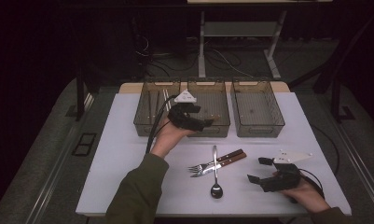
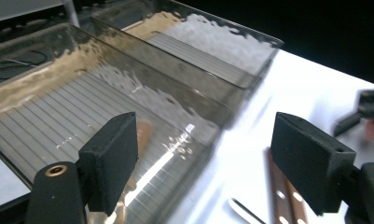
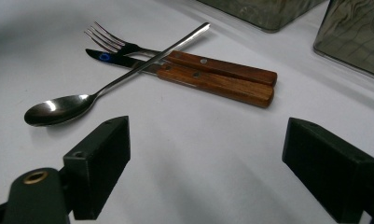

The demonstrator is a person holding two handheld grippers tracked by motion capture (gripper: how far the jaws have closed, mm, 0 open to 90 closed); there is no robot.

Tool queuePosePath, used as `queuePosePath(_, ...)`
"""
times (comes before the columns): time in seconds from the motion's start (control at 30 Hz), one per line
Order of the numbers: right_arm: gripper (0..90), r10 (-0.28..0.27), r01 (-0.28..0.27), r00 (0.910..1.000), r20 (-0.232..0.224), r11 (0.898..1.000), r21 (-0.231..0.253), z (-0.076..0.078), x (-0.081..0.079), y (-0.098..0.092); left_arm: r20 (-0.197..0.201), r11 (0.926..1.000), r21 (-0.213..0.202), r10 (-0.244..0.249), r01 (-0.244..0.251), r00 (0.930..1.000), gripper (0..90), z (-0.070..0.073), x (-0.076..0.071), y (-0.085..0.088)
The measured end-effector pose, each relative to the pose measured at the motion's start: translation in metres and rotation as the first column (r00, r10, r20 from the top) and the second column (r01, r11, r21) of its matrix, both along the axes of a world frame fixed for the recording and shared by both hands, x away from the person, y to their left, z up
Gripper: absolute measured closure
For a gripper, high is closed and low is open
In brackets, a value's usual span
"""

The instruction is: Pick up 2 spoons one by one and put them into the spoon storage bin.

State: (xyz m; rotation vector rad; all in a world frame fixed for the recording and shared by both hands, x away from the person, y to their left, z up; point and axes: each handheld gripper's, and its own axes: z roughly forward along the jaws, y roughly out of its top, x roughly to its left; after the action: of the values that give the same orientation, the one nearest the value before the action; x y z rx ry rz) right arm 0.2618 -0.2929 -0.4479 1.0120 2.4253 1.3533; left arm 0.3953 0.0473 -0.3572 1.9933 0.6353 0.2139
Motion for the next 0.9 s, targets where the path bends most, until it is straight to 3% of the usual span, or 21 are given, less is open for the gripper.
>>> queuePosePath(0.17, 15.0, -0.002, 0.002, 1.0000, -0.001, 1.000, -0.003, 0.000, 0.000, 0.000, 0.003, 0.9995, -0.002, -0.032, 0.032, 0.9995, 21.8, -0.006, -0.022, 0.009)
queuePosePath(0.23, 15.0, -0.002, 0.002, 1.0000, -0.002, 1.000, -0.003, 0.000, 0.000, 0.000, 0.005, 0.9992, -0.020, -0.035, 0.035, 0.9994, 21.2, -0.009, -0.032, 0.015)
queuePosePath(0.4, 15.1, 0.001, -0.001, 0.9998, -0.018, 1.000, -0.004, -0.001, 0.001, 0.001, 0.013, 0.9992, -0.011, -0.038, 0.038, 0.9992, 18.7, -0.017, -0.050, 0.027)
queuePosePath(0.6, 15.1, 0.010, -0.011, 0.9992, -0.040, 1.000, -0.021, 0.004, 0.001, 0.003, 0.018, 0.9998, 0.005, -0.022, 0.022, 0.9996, 13.8, -0.032, -0.075, 0.048)
queuePosePath(0.9, 15.1, 0.042, -0.045, 0.9972, -0.062, 0.998, -0.044, 0.008, 0.000, 0.009, -0.007, 0.9998, 0.015, 0.009, -0.009, 0.9999, 11.7, -0.056, -0.096, 0.078)
